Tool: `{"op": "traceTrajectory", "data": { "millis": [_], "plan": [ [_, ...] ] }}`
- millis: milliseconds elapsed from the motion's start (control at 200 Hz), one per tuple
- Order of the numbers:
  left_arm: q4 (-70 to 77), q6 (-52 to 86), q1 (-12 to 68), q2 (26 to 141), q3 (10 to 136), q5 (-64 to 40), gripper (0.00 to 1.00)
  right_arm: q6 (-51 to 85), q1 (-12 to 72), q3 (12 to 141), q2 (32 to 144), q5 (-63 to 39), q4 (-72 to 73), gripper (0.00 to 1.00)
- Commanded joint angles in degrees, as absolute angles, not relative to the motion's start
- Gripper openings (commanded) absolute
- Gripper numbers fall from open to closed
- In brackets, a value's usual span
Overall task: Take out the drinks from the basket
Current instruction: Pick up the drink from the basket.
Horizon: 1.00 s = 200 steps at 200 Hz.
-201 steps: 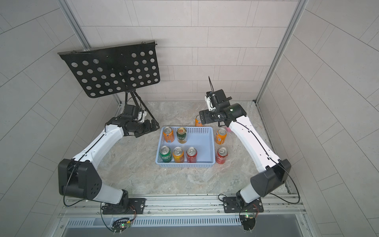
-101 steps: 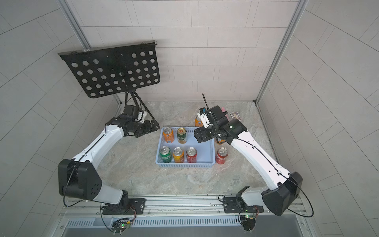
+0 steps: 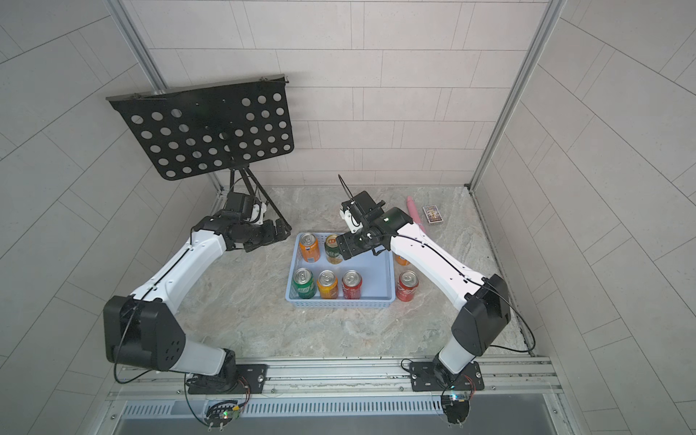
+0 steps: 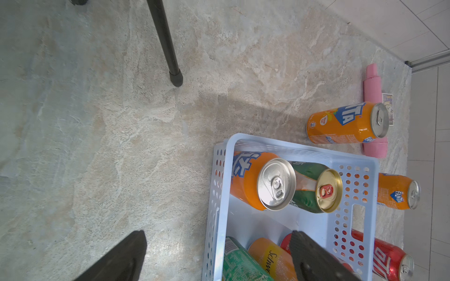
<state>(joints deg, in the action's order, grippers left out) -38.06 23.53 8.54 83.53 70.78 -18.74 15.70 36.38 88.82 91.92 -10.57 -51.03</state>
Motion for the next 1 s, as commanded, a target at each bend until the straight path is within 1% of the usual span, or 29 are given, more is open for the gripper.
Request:
{"op": "traceTrajectory", "data": {
  "millis": [0, 180, 285, 350, 530, 996],
  "plan": [
    [-39.2, 22.5, 8.5, 81.9, 70.6, -17.6, 1.00, 16.1, 38.0, 85.8, 89.8, -7.7, -54.8, 0.85],
    [-38.9, 22.9, 8.5, 82.1, 70.6, -19.2, 1.00, 16.7, 38.9, 80.6, 86.9, -8.8, -54.6, 0.85],
    [-39.1, 22.9, 8.6, 82.0, 70.7, -18.8, 1.00, 17.3, 39.2, 79.1, 86.4, -10.5, -54.2, 0.88],
    [-39.1, 22.9, 8.4, 82.0, 70.6, -18.6, 1.00, 17.3, 39.7, 78.5, 87.0, -12.1, -53.7, 0.88],
    [-39.1, 22.9, 8.5, 82.4, 70.7, -18.6, 1.00, 17.6, 41.7, 78.3, 88.9, -12.3, -53.7, 0.88],
    [-39.3, 22.9, 8.4, 82.6, 70.8, -19.1, 1.00, 17.0, 43.4, 78.3, 94.8, -8.7, -53.9, 0.88]
  ]
}}
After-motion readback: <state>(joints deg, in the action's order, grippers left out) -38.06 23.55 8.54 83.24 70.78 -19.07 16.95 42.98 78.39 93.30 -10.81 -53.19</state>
